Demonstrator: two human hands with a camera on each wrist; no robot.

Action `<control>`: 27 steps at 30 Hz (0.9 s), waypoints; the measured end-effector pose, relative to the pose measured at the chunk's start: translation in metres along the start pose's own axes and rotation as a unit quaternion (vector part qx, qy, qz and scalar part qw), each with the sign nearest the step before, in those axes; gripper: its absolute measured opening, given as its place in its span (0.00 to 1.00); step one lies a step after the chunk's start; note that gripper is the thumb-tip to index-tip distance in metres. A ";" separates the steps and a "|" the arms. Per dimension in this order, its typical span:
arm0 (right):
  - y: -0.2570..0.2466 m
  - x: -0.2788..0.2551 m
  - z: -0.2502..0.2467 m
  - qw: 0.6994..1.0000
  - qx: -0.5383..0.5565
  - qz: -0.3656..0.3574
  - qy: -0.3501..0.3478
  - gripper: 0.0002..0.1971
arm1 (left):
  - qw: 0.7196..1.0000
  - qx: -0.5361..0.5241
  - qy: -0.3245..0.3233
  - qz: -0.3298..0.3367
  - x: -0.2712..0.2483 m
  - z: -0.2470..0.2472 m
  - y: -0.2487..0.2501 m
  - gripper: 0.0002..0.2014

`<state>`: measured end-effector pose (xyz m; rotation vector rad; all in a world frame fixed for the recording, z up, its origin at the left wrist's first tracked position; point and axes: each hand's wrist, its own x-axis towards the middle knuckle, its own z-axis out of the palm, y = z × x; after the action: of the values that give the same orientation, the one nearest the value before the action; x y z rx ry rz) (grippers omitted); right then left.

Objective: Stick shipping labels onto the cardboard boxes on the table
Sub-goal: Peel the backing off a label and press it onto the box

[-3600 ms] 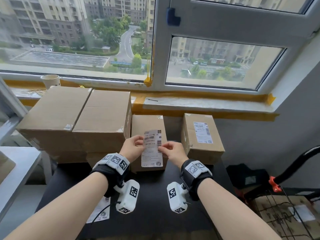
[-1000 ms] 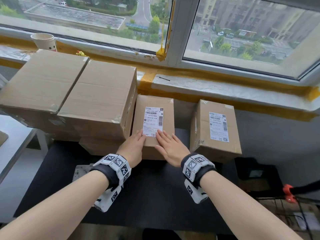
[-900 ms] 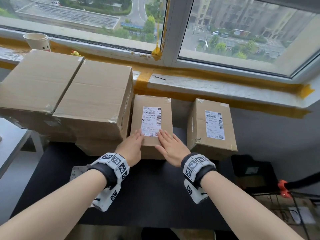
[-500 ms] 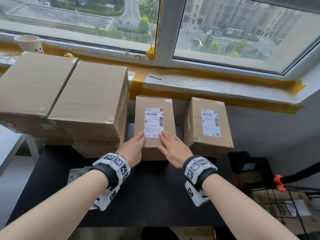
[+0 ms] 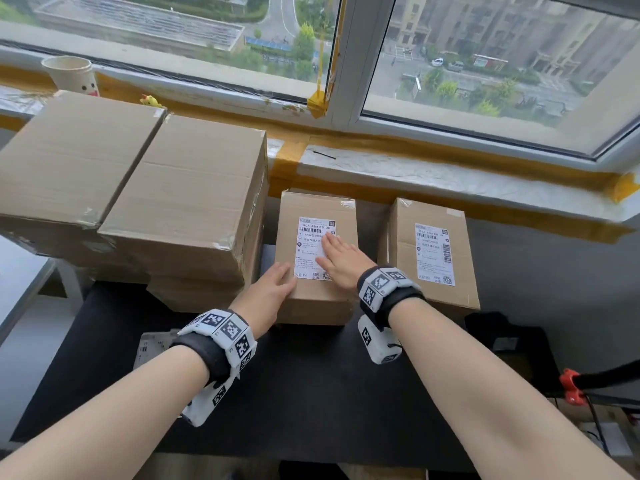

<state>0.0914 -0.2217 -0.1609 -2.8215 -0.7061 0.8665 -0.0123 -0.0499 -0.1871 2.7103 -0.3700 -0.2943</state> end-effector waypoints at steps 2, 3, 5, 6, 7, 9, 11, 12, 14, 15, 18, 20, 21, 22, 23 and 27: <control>0.005 0.011 -0.009 1.000 -0.002 0.014 0.000 0.31 | 1.000 -0.006 -0.004 -0.011 -0.001 -0.002 0.000 0.27; 0.007 0.016 -0.013 1.000 -0.004 0.020 0.001 0.31 | 1.000 -0.008 -0.006 -0.014 -0.001 -0.004 0.000 0.25; 0.008 0.024 -0.019 1.000 -0.011 0.024 0.003 0.31 | 1.000 -0.015 -0.008 -0.018 0.000 -0.006 -0.001 0.21; 0.007 0.027 -0.021 1.000 -0.014 0.022 0.002 0.31 | 1.000 -0.020 -0.011 -0.021 0.000 -0.007 -0.002 0.19; 0.004 0.031 -0.023 1.000 -0.015 0.016 0.001 0.31 | 0.999 -0.024 -0.014 -0.025 0.001 -0.007 -0.003 0.18; -0.003 0.037 -0.025 1.000 -0.017 -0.004 -0.002 0.30 | 0.999 -0.030 -0.019 -0.023 0.002 -0.006 -0.005 0.19; -0.010 0.042 -0.023 1.000 -0.011 -0.021 -0.001 0.30 | 0.999 -0.045 -0.017 -0.019 0.002 -0.005 -0.004 0.19; -0.012 0.043 -0.021 1.000 -0.008 -0.028 0.000 0.30 | 0.998 -0.053 -0.011 -0.019 0.001 -0.005 -0.004 0.17; -0.016 0.041 -0.018 0.999 -0.006 -0.038 0.000 0.29 | 0.998 -0.059 0.001 -0.023 0.001 -0.006 -0.004 0.13; -0.018 0.038 -0.015 0.999 -0.007 -0.044 -0.003 0.29 | 0.998 -0.058 0.003 -0.025 0.000 -0.006 -0.004 0.13; -0.023 0.021 -0.008 0.998 -0.010 -0.066 -0.016 0.29 | 0.997 -0.059 0.000 -0.040 0.000 -0.007 -0.002 0.18; -0.027 0.005 0.001 0.996 0.000 -0.082 -0.018 0.28 | 0.996 -0.065 -0.002 -0.063 0.000 -0.009 -0.001 0.27; -0.029 -0.003 0.006 0.996 0.006 -0.091 -0.016 0.29 | 0.995 -0.066 -0.004 -0.070 0.000 -0.010 -0.001 0.29; -0.032 -0.011 0.013 0.995 0.012 -0.098 -0.013 0.29 | 0.995 -0.067 -0.007 -0.073 -0.001 -0.011 0.001 0.30; -0.034 -0.019 0.019 0.994 0.017 -0.103 -0.010 0.29 | 0.995 -0.069 -0.010 -0.074 -0.001 -0.012 0.002 0.30; -0.036 -0.042 0.040 0.993 0.031 -0.110 0.003 0.30 | 0.995 -0.062 -0.010 -0.075 -0.004 -0.013 0.005 0.30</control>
<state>0.0241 -0.2110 -0.1648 -2.6273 -0.9484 0.8266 -0.0132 -0.0483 -0.1727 2.6178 -0.1491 -0.3727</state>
